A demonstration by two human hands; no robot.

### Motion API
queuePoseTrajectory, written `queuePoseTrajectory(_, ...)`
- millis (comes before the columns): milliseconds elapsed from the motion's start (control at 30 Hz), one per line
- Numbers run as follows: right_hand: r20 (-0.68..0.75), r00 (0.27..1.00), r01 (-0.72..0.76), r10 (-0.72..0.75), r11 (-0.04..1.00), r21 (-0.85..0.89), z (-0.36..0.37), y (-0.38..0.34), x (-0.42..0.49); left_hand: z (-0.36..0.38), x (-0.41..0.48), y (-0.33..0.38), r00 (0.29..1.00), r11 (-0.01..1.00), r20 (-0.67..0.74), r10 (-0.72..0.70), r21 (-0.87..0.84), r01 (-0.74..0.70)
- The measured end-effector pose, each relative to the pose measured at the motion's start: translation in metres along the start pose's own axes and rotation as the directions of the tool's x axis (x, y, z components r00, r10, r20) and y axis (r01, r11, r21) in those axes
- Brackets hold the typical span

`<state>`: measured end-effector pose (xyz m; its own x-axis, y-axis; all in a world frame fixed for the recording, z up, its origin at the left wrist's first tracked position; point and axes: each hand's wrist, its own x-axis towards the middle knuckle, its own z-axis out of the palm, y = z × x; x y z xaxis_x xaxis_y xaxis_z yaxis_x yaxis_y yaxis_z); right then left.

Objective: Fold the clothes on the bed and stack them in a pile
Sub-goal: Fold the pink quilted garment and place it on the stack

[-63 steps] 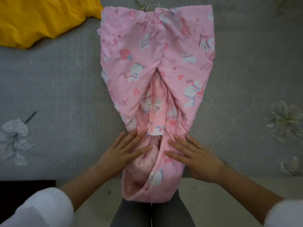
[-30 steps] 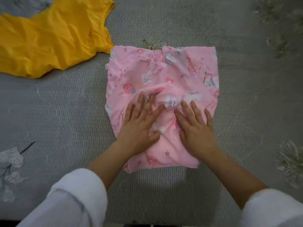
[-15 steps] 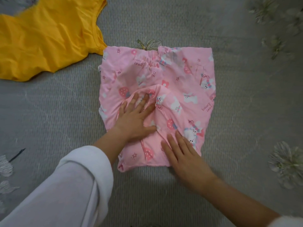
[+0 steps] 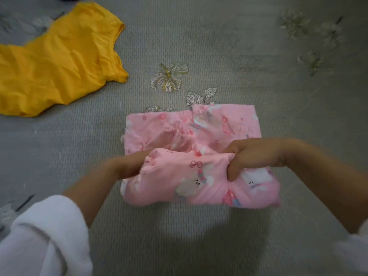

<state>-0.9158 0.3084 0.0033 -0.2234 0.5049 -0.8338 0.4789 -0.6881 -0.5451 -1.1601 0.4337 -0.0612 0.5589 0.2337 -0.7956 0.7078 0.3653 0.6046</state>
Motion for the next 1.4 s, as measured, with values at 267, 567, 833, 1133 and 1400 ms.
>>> queuePoseTrajectory(267, -0.461, 0.886, -0.156, -0.052, 0.902, -0.401, -0.045, -0.031, 0.022, 0.013, -0.009, -0.028, 0.963, 0.895, -0.262, -0.059, -0.441, -0.065)
queuePoseTrajectory(567, -0.695, 0.513, -0.311, -0.504, 0.645, -0.698, -0.013, -0.013, 0.079, 0.055, 0.01, 0.003, 0.487, 0.558, -0.467, 0.738, 0.828, -0.052)
queuePoseTrajectory(833, -0.561, 0.36, -0.216, -0.746, 0.518, -0.827, 0.018, 0.046, 0.086, 0.066, 0.049, -0.037, 0.553, 0.628, -0.608, 0.57, 0.756, 0.185)
queuePoseTrajectory(1133, -0.834, 0.508, -0.226, -0.216, 0.901, -0.371, 0.015, 0.08, 0.116, 0.06, 0.076, -0.037, 0.606, 0.693, -0.637, 0.477, 0.696, 0.185)
queuePoseTrajectory(1400, -0.811, 0.485, -0.246, 0.327, 0.941, 0.232, -0.01, 0.091, 0.097, 0.041, 0.068, -0.05, 0.617, 0.891, -0.764, 0.189, 0.398, 0.22)
